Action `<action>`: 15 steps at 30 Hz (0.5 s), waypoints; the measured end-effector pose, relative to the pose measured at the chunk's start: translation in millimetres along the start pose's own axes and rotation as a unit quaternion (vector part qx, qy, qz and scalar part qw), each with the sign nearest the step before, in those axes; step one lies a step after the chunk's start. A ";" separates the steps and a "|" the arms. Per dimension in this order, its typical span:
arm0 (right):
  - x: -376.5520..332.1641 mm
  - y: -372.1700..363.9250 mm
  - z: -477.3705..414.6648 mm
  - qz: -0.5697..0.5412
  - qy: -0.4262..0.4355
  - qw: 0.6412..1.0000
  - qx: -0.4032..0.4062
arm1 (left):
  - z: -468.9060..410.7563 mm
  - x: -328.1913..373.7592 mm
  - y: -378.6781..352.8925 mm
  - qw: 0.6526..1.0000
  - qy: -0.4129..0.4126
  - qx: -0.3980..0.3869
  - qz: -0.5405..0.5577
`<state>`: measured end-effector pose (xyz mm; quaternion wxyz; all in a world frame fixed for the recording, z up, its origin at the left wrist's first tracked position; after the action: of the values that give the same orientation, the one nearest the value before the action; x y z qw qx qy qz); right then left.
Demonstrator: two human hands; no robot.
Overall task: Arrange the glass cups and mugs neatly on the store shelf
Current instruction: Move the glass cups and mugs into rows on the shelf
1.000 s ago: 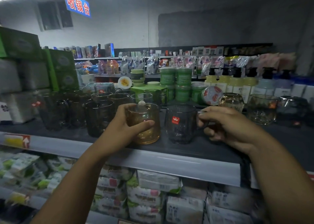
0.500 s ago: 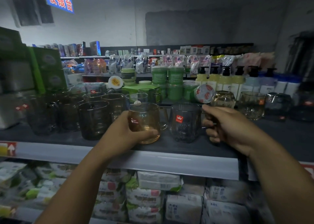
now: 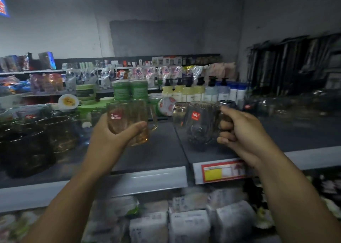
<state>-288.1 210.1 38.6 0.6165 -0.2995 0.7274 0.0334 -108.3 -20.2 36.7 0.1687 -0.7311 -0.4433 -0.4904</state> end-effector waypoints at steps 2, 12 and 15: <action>-16.4 37.0 5.5 -0.014 0.011 1.000 0.018 | 8.8 13.7 -36.6 1.000 -0.002 -0.009 0.021; -113.4 284.4 29.0 -0.007 0.051 0.993 0.108 | 86.5 103.6 -287.6 0.990 -0.004 -0.087 0.111; -137.6 358.8 33.0 0.011 0.066 0.987 0.144 | 109.2 128.8 -365.0 0.987 0.002 -0.096 0.130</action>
<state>-421.9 571.8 41.8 0.6031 -0.2013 0.7671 -0.0852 -327.2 317.2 29.2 0.1609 -0.7947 -0.2949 -0.5056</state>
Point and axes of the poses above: each hand's wrist, its own z-axis away from the middle knuckle, its own y-axis out of the back of the hand, x = y × z, the point moved 3 cm from there along -z, towards the middle knuckle, and after that the axes turned 5 degrees about y, right-handed, at the moved point
